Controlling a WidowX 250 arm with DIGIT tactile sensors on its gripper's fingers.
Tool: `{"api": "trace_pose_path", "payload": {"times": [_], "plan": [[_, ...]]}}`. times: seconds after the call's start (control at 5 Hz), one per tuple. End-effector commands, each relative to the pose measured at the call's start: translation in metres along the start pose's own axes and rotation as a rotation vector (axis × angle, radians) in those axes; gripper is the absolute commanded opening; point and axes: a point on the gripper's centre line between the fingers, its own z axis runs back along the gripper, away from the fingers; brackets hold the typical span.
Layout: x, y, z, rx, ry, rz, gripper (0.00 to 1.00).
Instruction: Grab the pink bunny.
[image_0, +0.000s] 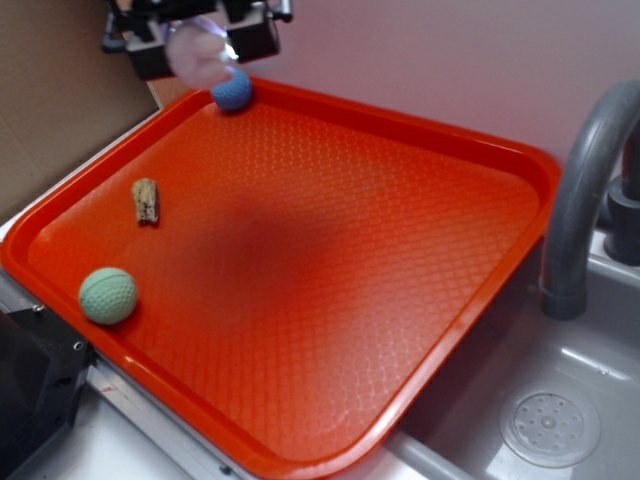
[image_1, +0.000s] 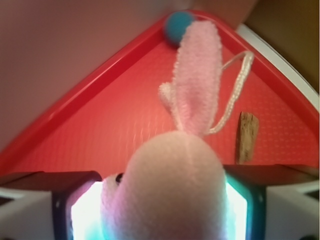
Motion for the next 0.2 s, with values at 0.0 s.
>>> {"api": "trace_pose_path", "payload": {"times": [0.0], "plan": [[0.0103,0.0394,0.0205,-0.103,0.072,0.052,0.0]]}}
